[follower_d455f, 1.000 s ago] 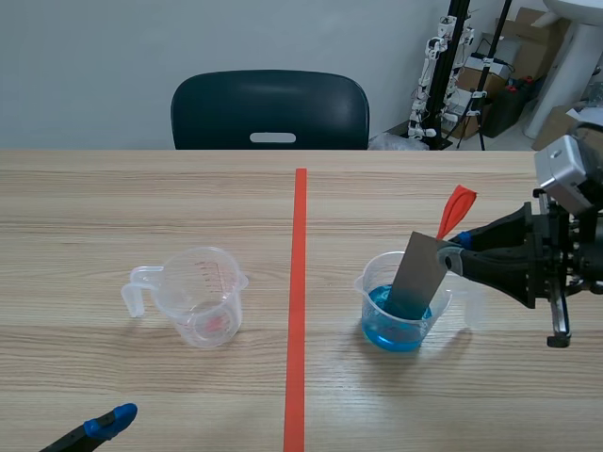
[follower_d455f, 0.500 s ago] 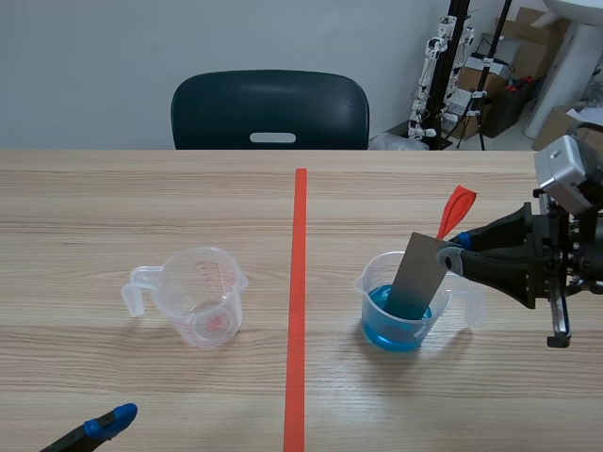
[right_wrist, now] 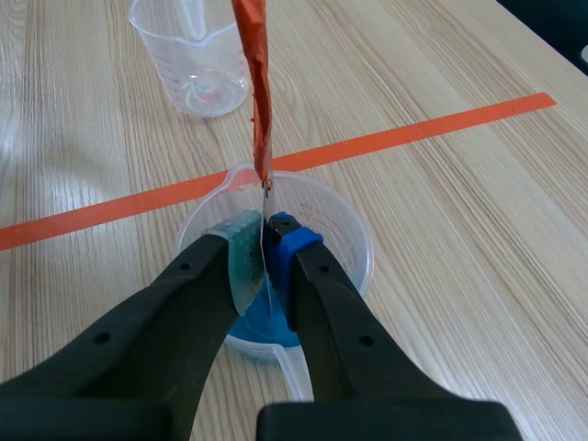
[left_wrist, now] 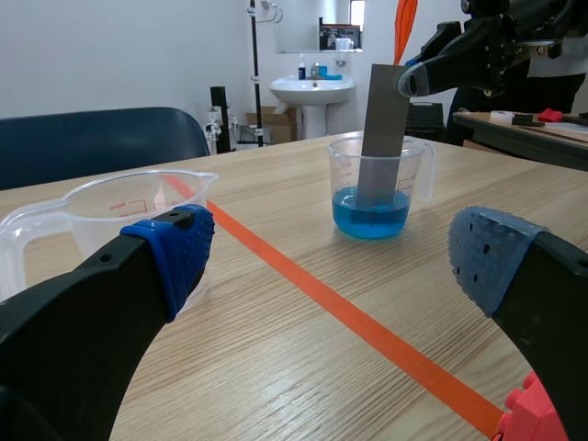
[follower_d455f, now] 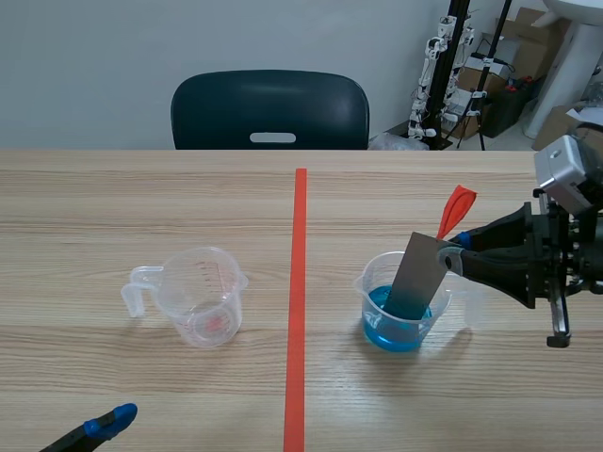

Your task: Do the redox reaction experiment. lower the plate into the blue solution

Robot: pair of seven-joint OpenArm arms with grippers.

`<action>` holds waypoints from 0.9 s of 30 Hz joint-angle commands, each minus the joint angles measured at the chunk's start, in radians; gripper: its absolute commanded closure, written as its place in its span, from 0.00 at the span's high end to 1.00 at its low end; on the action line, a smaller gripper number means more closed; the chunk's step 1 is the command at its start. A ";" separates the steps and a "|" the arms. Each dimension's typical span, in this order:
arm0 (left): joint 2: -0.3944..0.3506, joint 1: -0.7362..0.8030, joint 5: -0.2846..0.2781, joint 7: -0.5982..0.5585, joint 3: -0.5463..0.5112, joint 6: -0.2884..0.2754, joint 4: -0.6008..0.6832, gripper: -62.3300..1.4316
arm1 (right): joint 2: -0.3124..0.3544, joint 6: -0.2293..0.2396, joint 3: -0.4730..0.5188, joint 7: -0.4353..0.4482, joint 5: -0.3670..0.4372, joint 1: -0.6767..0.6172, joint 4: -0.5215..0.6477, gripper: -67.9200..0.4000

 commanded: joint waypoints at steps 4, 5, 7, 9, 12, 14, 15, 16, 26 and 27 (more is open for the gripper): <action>-0.001 0.011 -0.003 -0.029 -0.002 0.002 0.019 0.86 | 0.010 0.000 0.016 0.019 0.016 0.015 0.012 0.02; -0.001 0.011 -0.003 -0.029 -0.002 0.002 0.019 0.86 | 0.010 0.000 0.016 0.019 0.015 0.015 0.012 0.01; -0.001 0.011 -0.003 -0.029 -0.002 0.002 0.019 0.86 | 0.010 0.000 0.016 0.019 0.015 0.015 0.012 0.02; -0.001 0.011 -0.003 -0.029 -0.002 0.002 0.019 0.86 | 0.010 0.000 0.016 0.019 0.015 0.015 0.012 0.01; -0.001 0.011 -0.003 -0.029 -0.002 0.002 0.019 0.86 | 0.010 -0.019 0.016 0.019 0.015 0.014 0.012 0.02; -0.001 0.011 -0.003 -0.029 -0.002 0.002 0.019 0.86 | 0.010 -0.023 0.016 0.019 0.015 0.012 0.012 0.02; -0.001 0.011 -0.003 -0.029 -0.002 0.002 0.019 0.86 | 0.010 -0.023 0.016 0.019 0.015 0.011 0.012 0.02; -0.001 0.011 -0.003 -0.029 -0.002 0.002 0.019 0.86 | 0.010 -0.023 0.016 0.019 0.015 0.010 0.012 0.01; -0.001 0.011 -0.003 -0.029 -0.002 0.002 0.019 0.86 | 0.010 -0.023 0.016 0.019 0.015 -0.007 0.012 0.01; -0.001 0.011 -0.003 -0.029 -0.002 0.002 0.019 0.86 | 0.010 -0.023 0.016 0.019 0.015 -0.010 0.012 0.01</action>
